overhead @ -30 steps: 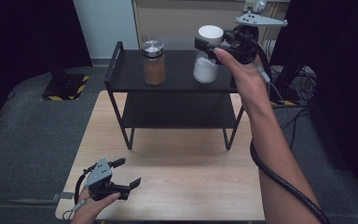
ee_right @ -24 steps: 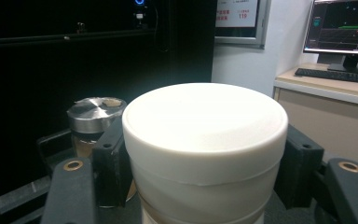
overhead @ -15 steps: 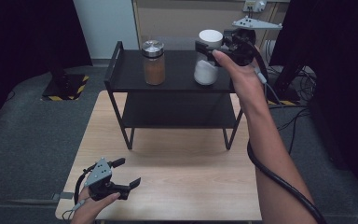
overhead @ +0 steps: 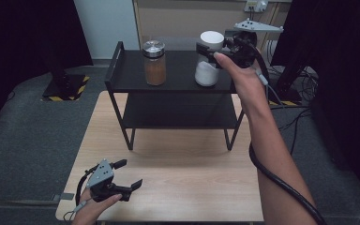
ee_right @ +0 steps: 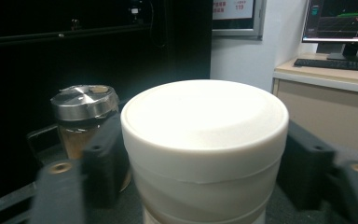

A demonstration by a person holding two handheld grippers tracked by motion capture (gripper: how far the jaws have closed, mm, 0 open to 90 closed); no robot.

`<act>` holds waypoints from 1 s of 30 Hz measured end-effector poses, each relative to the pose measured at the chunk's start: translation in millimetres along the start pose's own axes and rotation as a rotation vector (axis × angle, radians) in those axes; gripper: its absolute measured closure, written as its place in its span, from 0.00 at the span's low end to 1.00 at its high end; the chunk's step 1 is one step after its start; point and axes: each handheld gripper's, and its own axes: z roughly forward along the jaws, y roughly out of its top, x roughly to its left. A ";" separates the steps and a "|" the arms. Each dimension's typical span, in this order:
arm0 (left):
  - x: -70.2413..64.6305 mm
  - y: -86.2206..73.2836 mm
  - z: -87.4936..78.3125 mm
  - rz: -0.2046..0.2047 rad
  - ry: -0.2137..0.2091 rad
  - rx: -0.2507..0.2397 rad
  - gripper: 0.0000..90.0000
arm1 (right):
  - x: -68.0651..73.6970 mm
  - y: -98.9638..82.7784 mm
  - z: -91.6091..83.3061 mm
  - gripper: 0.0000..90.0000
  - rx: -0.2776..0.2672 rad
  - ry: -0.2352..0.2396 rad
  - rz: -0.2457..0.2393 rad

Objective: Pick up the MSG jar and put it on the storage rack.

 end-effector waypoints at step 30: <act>-2.5 -2.9 -1.3 -0.012 0.028 0.010 0.02 | 42.1 -48.6 -106.9 0.01 -0.046 -0.045 -0.081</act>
